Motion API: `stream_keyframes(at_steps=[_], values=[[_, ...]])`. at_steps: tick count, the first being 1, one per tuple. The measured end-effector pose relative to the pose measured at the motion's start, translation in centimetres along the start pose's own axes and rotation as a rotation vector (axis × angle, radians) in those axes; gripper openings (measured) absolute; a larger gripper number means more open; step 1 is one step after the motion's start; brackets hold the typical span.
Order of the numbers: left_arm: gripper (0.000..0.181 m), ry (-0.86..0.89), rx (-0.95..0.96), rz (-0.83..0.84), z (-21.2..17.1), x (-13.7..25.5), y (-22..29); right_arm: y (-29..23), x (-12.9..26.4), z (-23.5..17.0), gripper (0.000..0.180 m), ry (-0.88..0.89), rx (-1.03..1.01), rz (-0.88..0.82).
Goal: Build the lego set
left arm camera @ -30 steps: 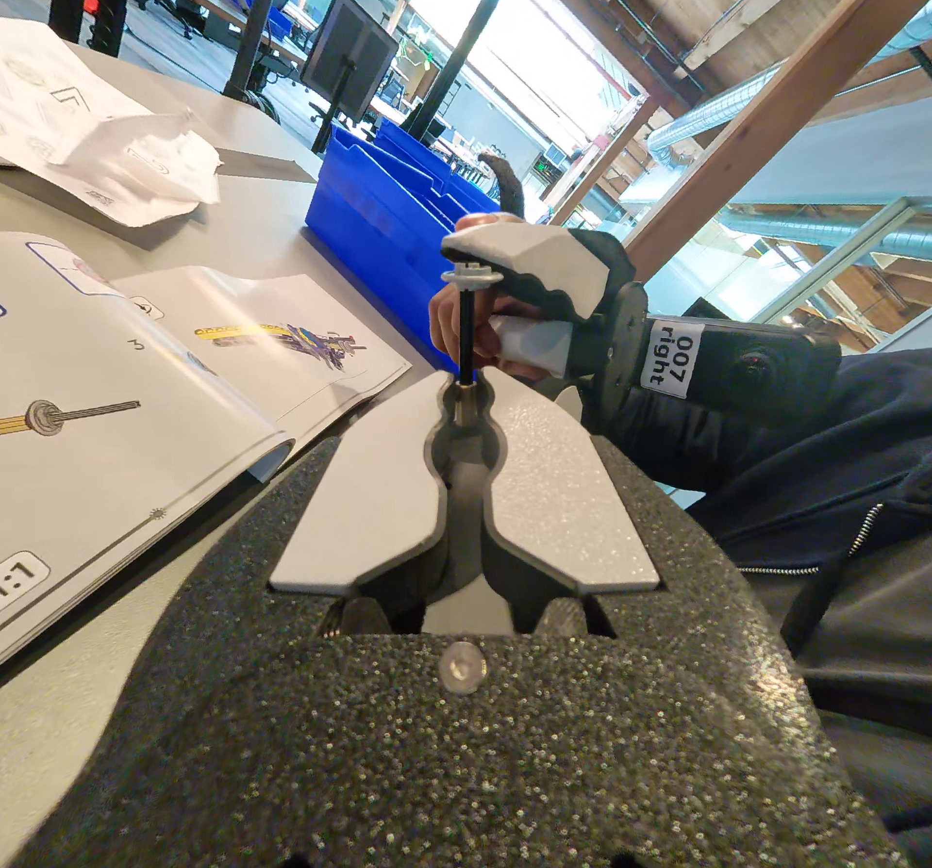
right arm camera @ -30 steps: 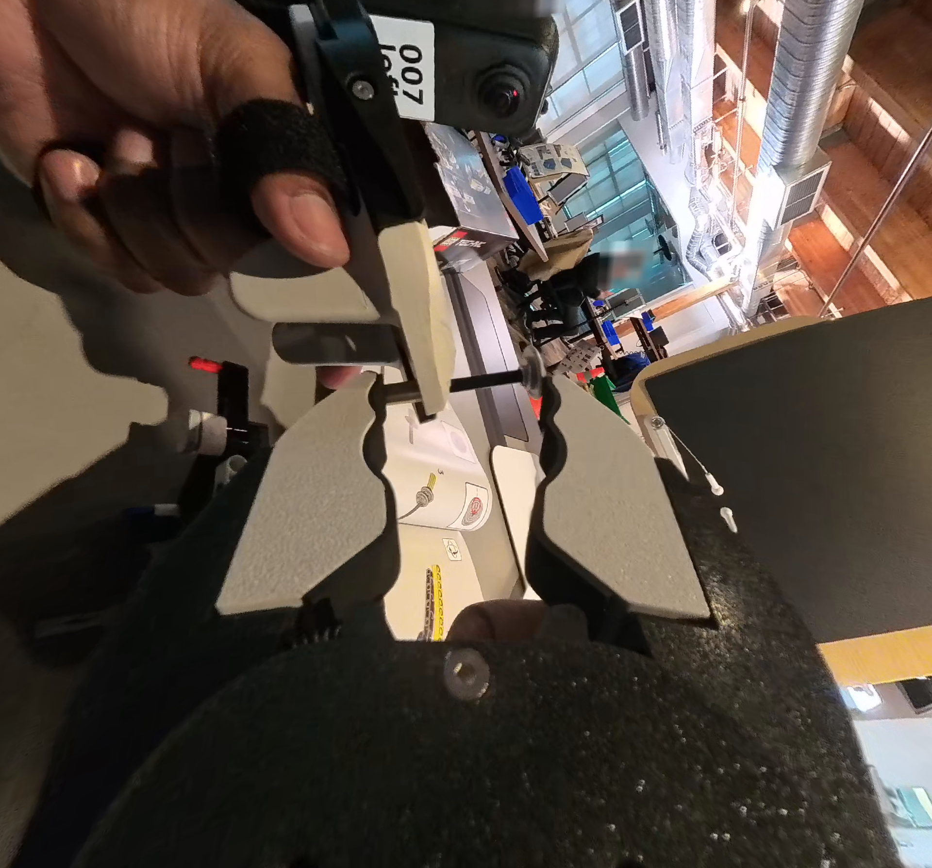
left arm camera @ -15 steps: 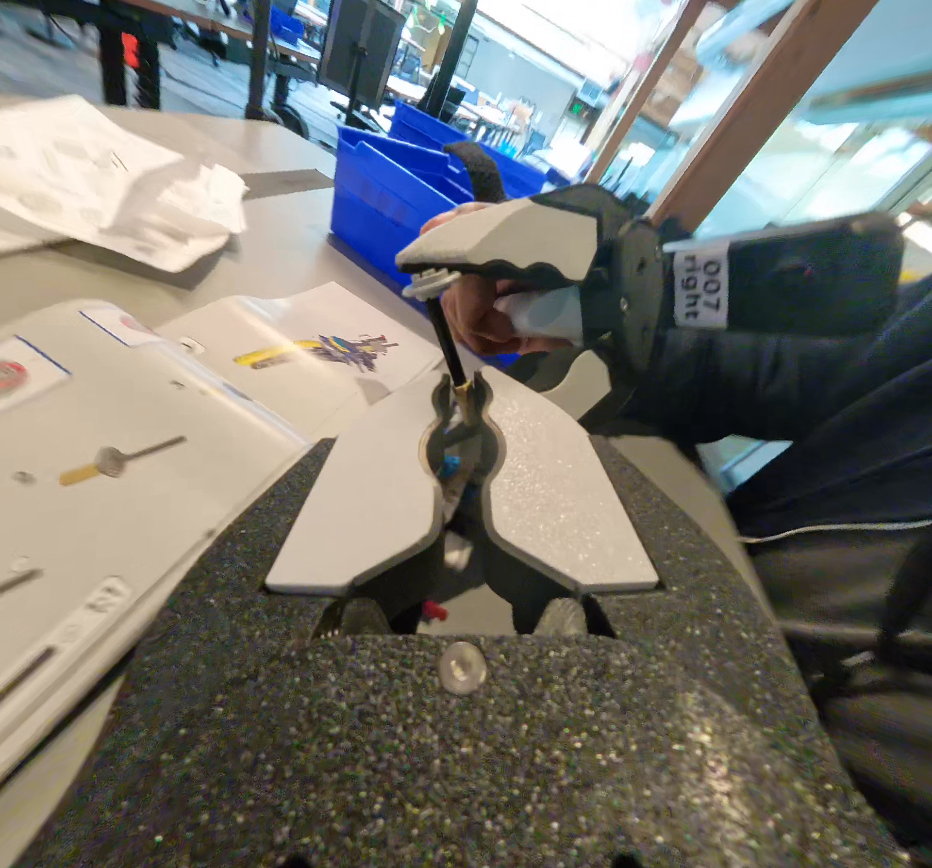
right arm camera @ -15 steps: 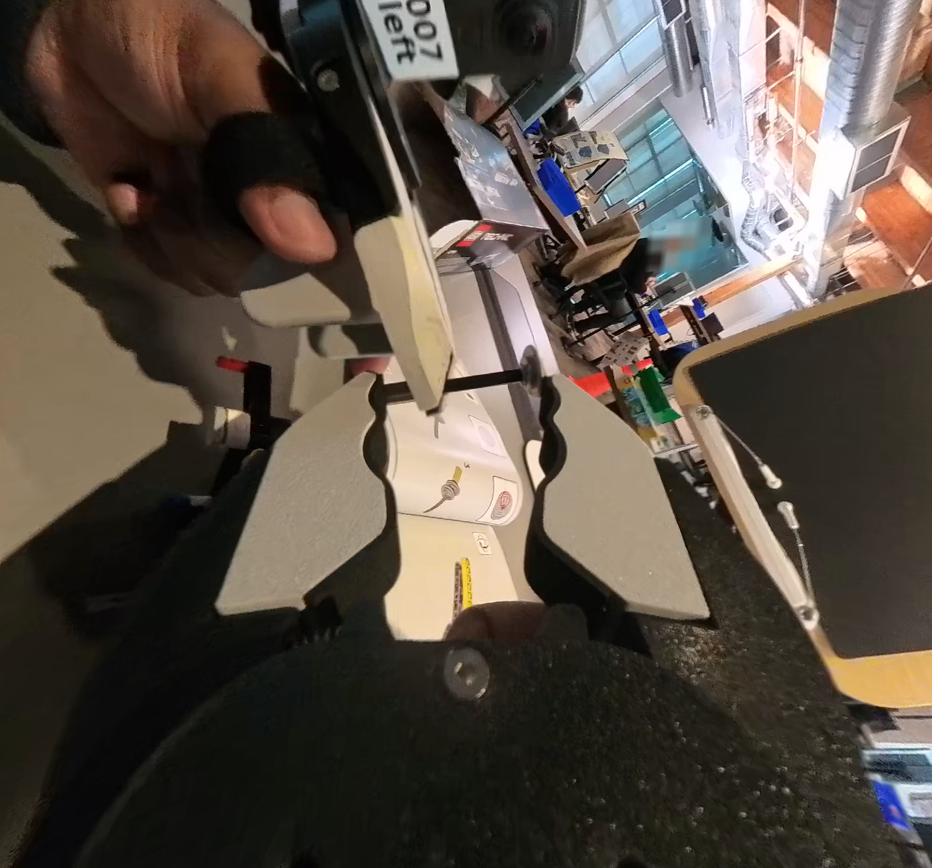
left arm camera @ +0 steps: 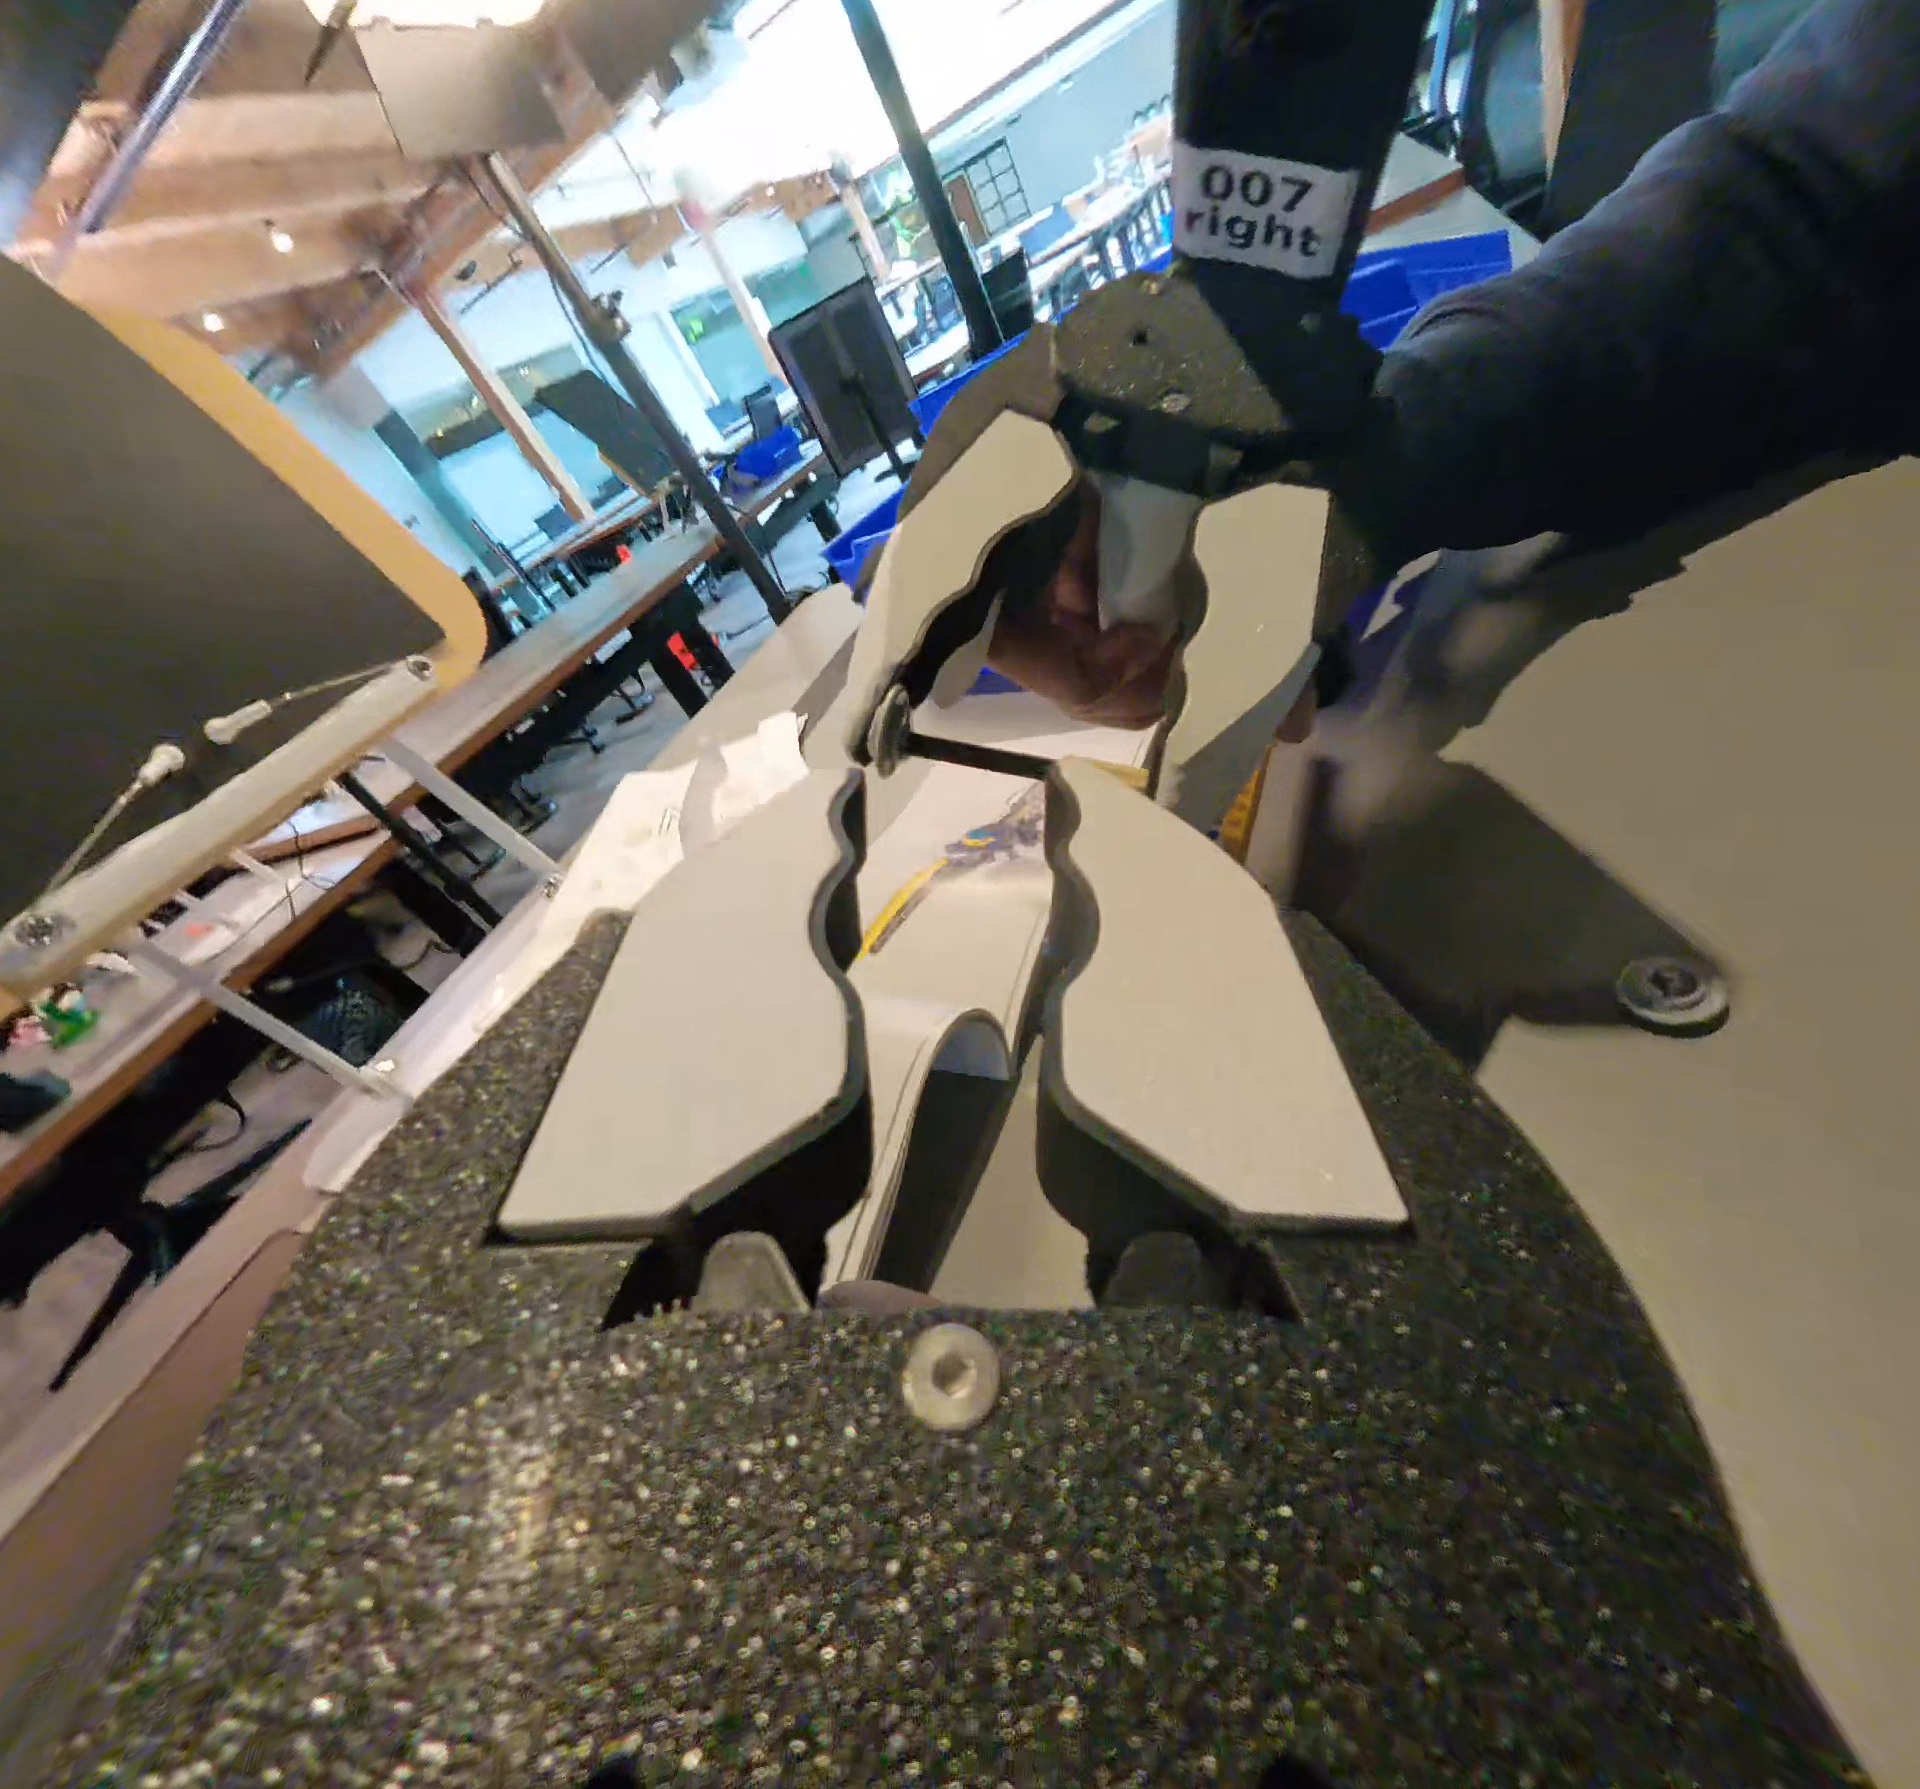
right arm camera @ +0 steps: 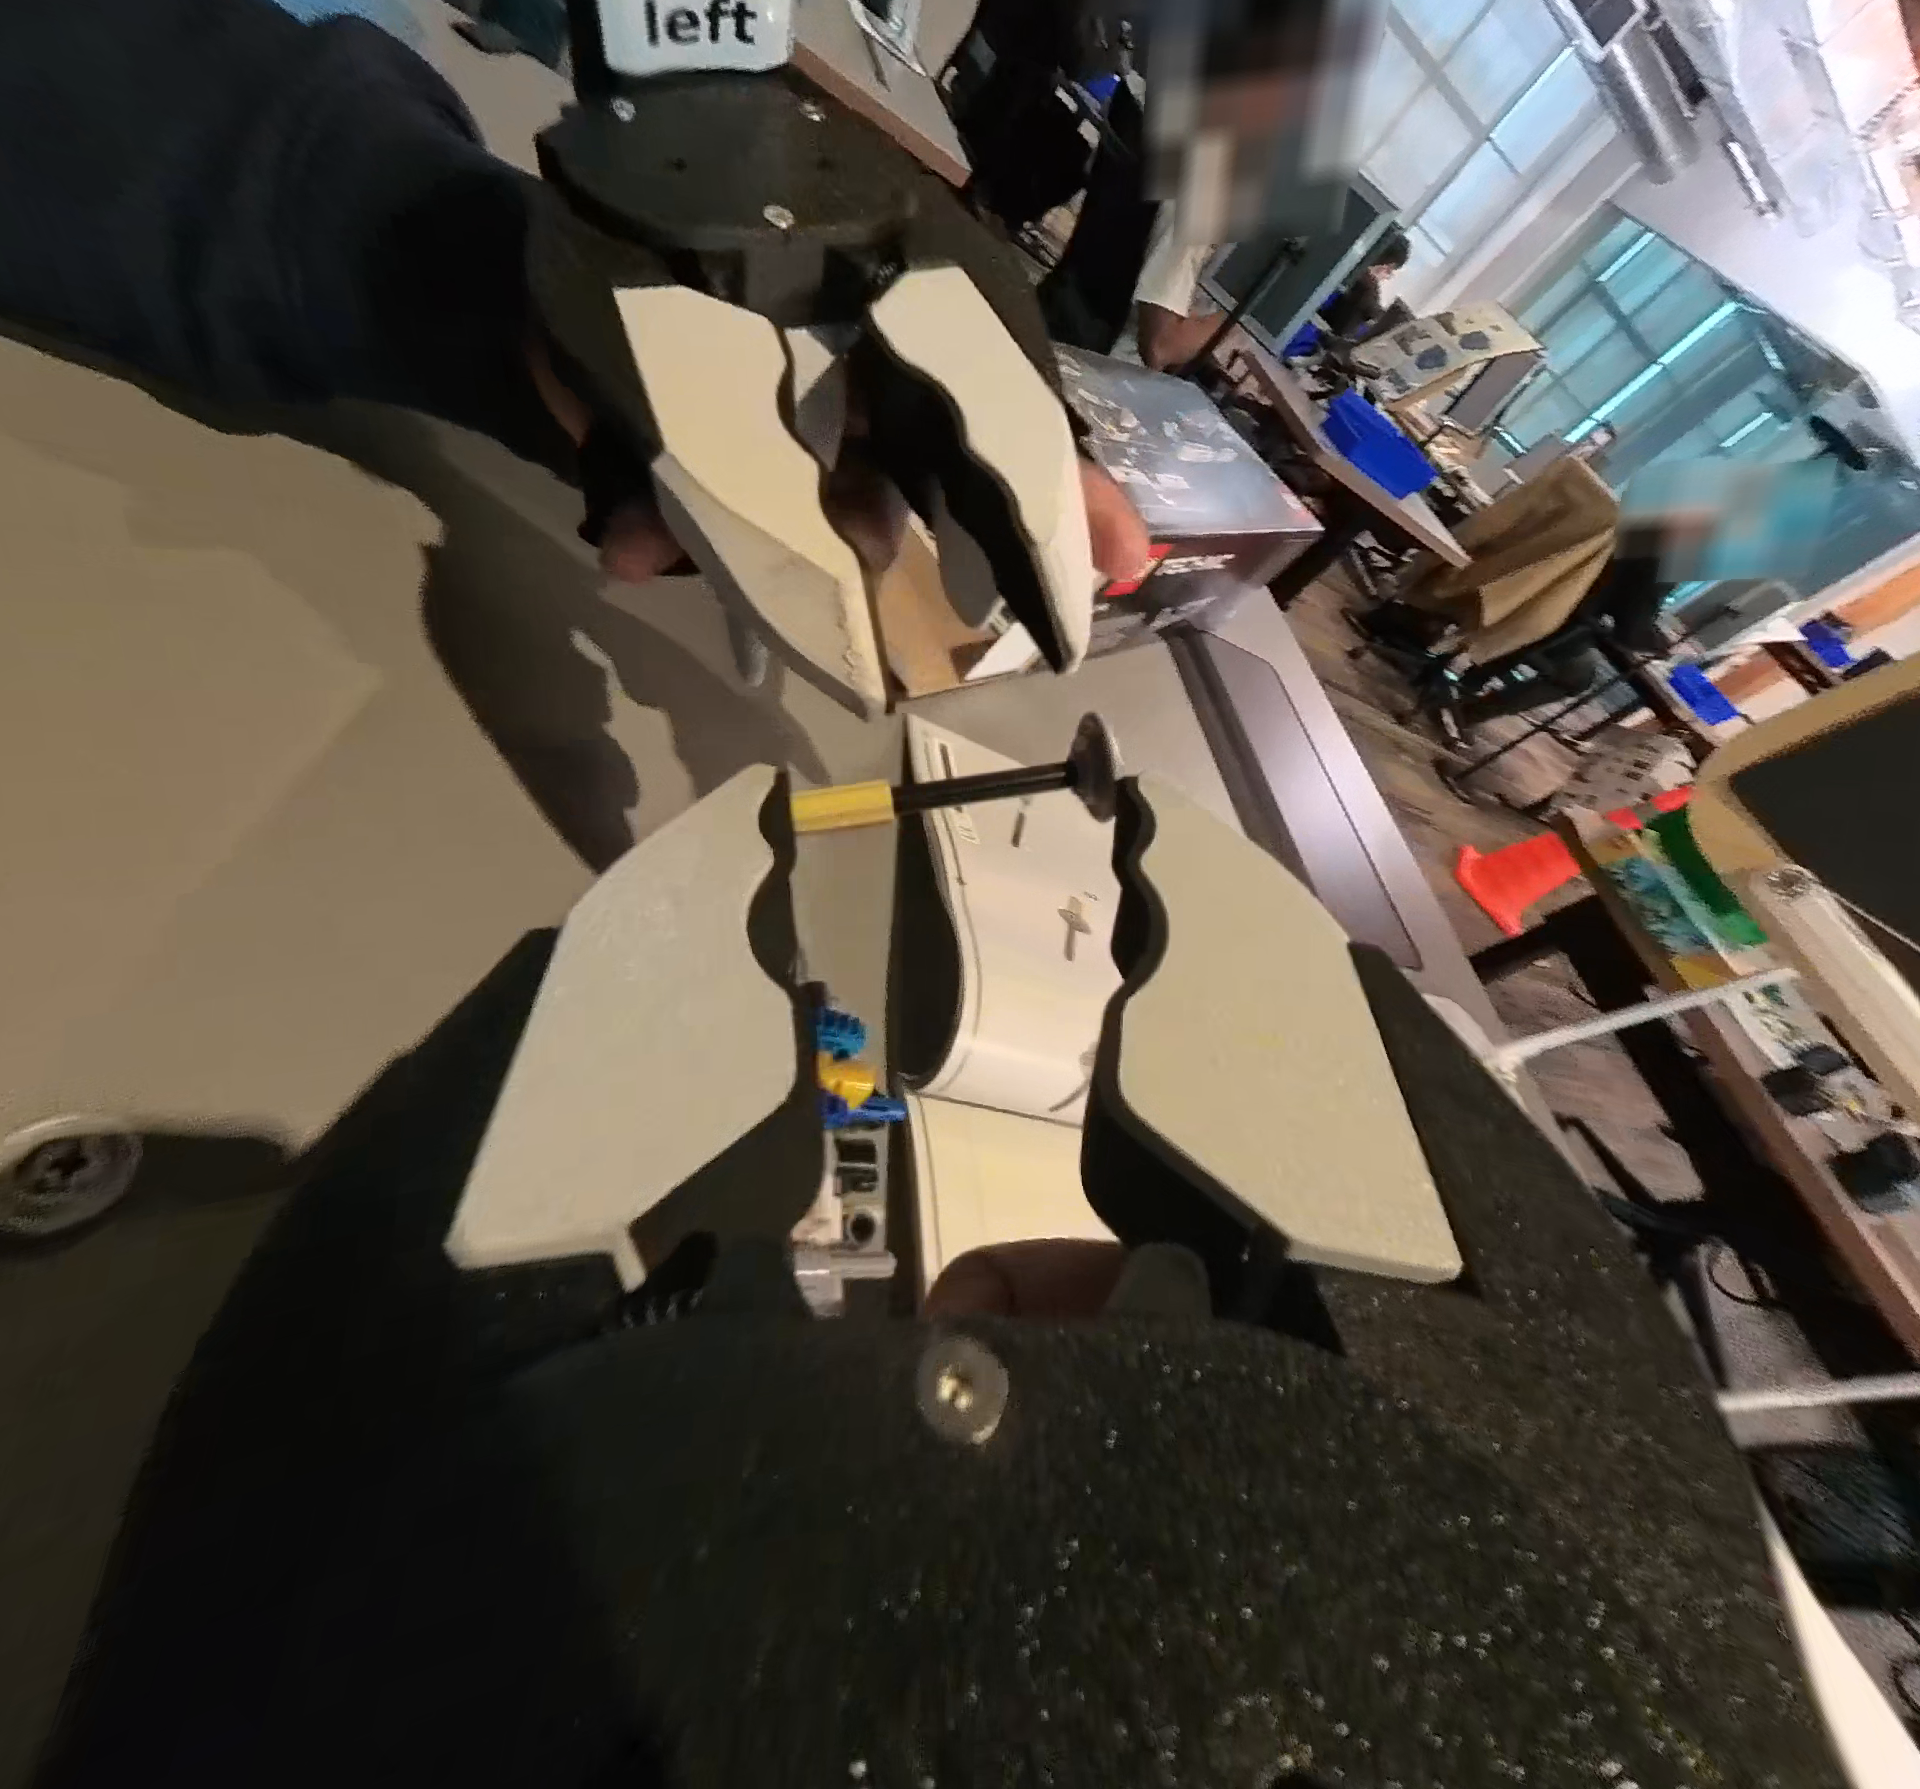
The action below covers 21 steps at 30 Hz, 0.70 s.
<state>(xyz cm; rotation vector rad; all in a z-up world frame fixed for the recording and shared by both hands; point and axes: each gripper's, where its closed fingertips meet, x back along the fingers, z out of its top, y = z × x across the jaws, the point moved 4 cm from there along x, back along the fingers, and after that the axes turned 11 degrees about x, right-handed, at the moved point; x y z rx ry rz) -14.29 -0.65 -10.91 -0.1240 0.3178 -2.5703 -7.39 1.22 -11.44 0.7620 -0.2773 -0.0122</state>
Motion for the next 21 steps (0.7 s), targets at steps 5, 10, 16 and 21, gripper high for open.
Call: stream_keyframes(at_steps=[5, 10, 16, 21], values=[[0.037, 0.006, -0.013, -0.026, -0.1, -0.3, 0.6, -0.7, 0.0, 0.5, 0.059, 0.033, -0.007, 0.057], [0.036, 0.0, 0.017, -0.061, -0.3, -0.3, 0.7, -1.1, 0.0, 0.5, 0.059, 0.037, 0.002, 0.079], [0.019, 0.009, -0.007, -0.021, -0.5, -0.3, 0.6, -1.2, 0.0, 0.5, 0.059, 0.04, 0.006, 0.083], [0.006, 0.014, -0.033, 0.026, -0.4, -0.3, 0.3, -1.4, -0.1, 0.6, 0.059, 0.039, 0.018, 0.088]])
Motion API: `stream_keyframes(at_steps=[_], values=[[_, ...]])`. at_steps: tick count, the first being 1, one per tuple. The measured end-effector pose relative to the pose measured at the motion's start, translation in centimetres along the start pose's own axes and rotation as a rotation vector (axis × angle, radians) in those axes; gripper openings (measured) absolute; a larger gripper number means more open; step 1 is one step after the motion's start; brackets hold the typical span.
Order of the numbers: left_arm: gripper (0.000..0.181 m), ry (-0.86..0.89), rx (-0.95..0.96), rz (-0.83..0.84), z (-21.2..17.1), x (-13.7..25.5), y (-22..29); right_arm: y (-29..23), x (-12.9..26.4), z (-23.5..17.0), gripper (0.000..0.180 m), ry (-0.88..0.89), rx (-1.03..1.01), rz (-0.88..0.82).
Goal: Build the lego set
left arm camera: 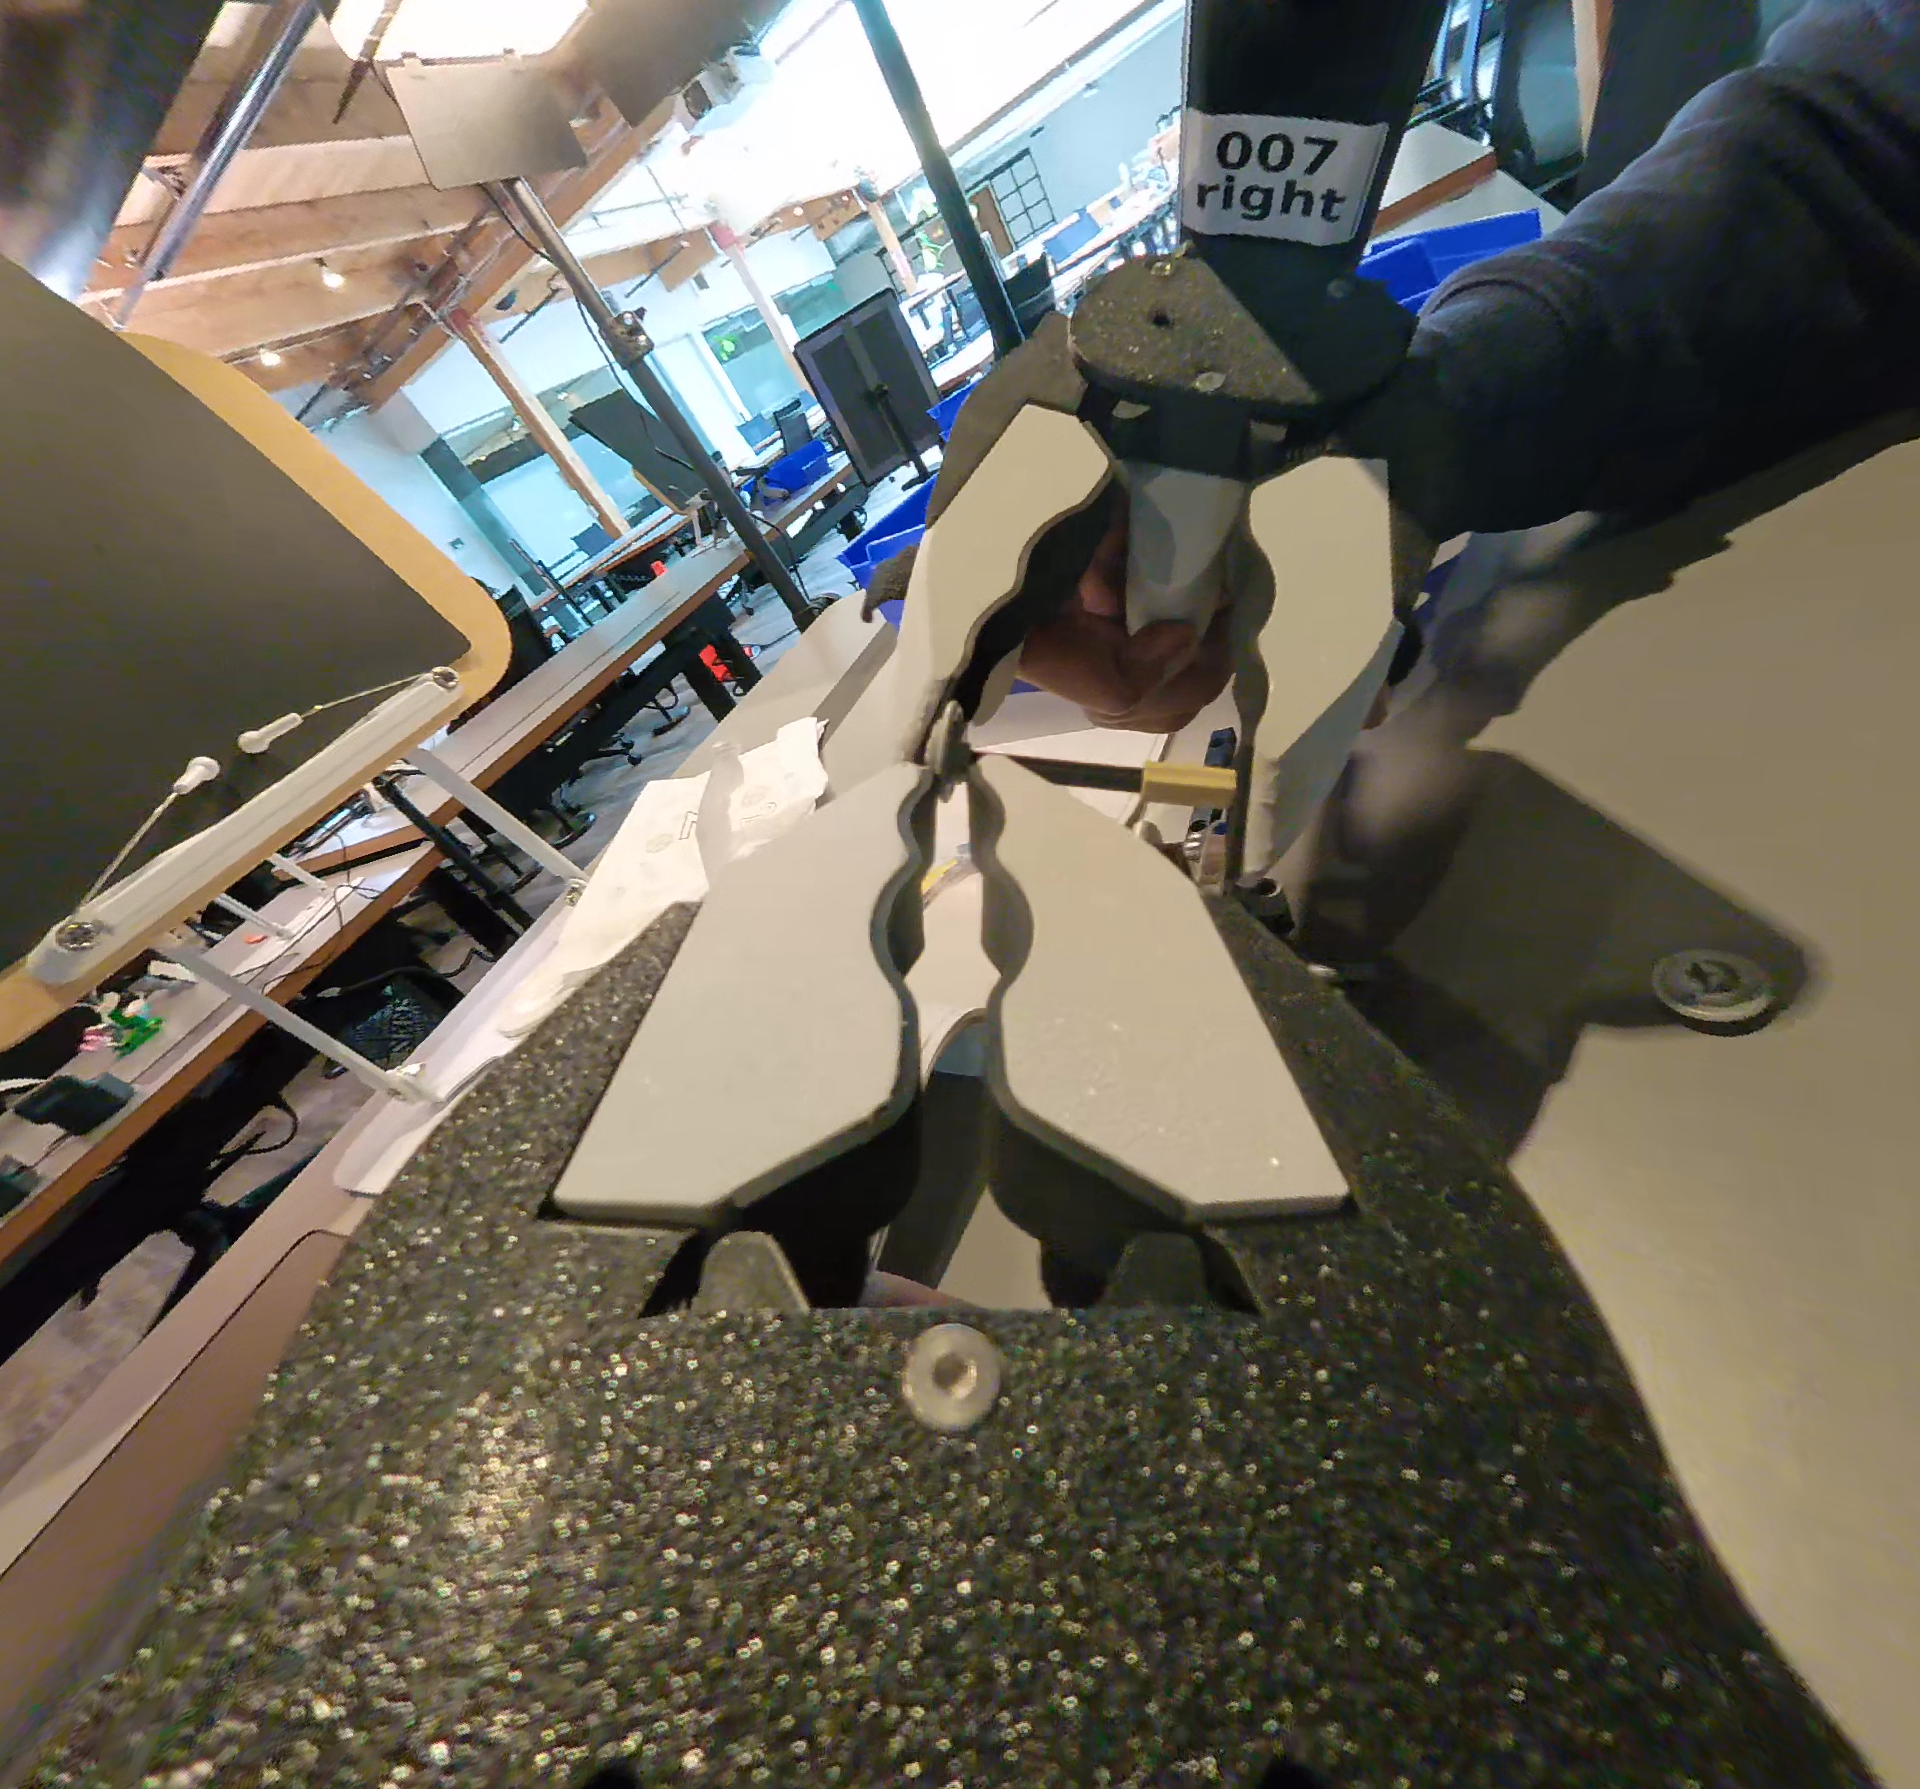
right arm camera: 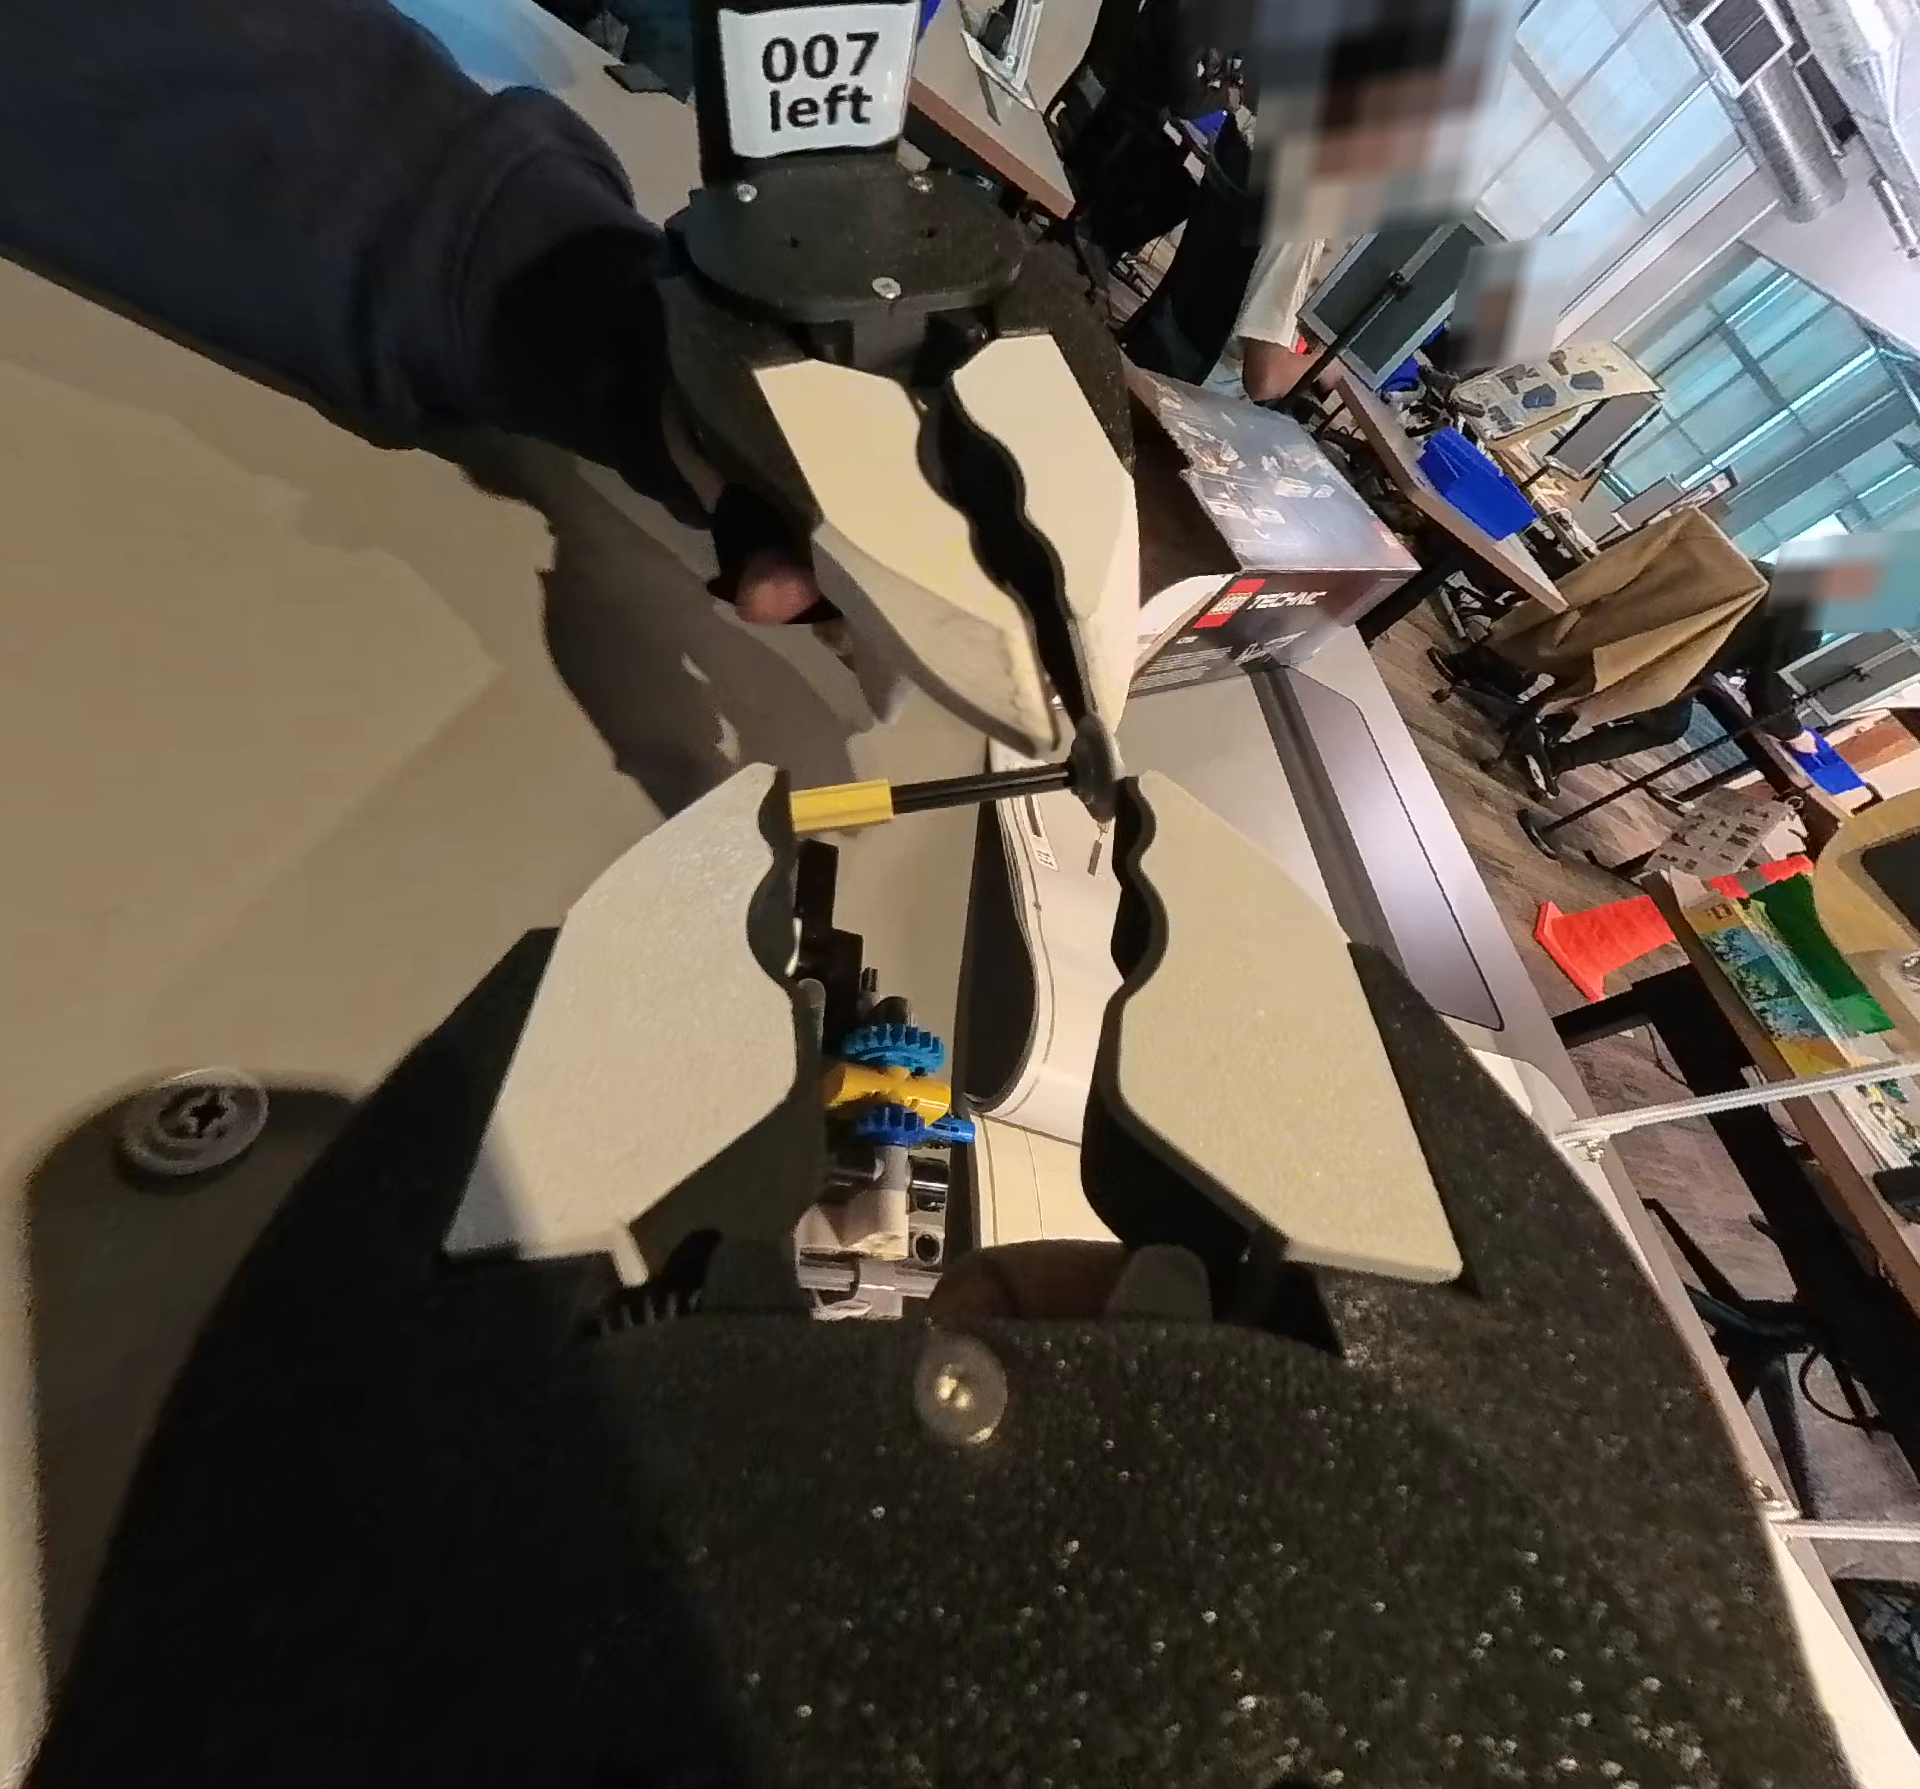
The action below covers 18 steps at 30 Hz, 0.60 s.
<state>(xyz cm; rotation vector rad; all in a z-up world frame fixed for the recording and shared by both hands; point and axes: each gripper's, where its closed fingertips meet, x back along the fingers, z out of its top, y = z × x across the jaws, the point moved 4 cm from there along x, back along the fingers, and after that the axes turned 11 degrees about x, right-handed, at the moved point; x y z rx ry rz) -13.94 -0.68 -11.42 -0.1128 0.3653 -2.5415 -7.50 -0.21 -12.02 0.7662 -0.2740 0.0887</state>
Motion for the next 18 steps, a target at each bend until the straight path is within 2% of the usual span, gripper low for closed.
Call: stream_keyframes(at_steps=[18], values=[[0.002, -0.008, -0.054, 0.027, 0.11, 0.12, -0.04, -0.11, -0.14, 0.05, 0.059, -0.019, 0.054, -0.011]])
